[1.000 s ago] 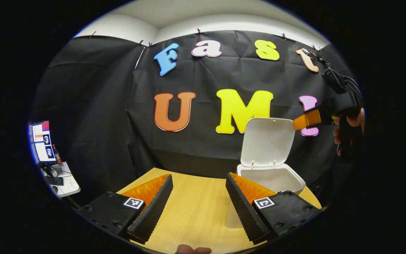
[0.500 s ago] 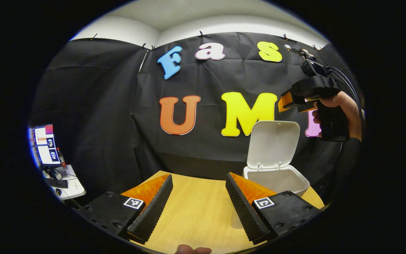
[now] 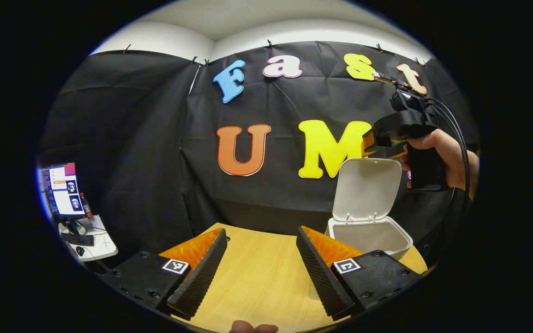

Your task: Press the lid of the desktop garbage bin to open it, pick up the crumpled paper on the desktop and throw it into the bin, then pick up the pop can on the desktop and drop it into the bin, and finally close the garbage bin lid.

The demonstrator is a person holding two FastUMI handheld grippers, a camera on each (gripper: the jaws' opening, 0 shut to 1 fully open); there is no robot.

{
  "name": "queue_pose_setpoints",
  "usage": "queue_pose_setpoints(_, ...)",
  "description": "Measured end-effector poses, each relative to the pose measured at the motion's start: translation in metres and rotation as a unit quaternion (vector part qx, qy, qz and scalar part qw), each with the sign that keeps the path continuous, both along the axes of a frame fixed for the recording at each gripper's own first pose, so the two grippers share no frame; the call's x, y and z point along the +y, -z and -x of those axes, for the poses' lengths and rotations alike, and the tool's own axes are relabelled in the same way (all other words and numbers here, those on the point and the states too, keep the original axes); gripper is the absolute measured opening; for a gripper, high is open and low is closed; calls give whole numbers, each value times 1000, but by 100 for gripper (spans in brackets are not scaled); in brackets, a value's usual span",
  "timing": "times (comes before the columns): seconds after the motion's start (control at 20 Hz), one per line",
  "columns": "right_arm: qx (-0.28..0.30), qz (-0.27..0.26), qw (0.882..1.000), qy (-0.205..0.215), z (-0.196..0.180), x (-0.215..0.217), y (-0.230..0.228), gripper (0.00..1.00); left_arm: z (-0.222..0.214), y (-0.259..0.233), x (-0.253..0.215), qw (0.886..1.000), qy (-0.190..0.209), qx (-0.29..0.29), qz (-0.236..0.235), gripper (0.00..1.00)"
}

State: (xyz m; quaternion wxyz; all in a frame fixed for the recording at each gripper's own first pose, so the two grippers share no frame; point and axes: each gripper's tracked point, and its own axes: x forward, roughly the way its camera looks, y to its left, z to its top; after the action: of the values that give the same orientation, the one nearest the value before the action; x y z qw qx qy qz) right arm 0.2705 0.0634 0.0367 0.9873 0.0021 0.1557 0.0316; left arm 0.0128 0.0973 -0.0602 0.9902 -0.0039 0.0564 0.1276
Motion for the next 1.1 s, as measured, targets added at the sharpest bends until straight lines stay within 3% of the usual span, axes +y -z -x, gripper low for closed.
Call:
queue_pose_setpoints(0.4,15,-11,1000,1,32,0,10,96,12,-2,-4,1000,12,-6,-4,98)
queue_pose_setpoints(0.8,72,-5,997,4,98,-13,62,96,24,-6,-16,999,41,-14,-1,97)
queue_pose_setpoints(1.1,92,-12,996,16,127,-24,85,95,31,-11,-28,998,64,-17,-6,97)
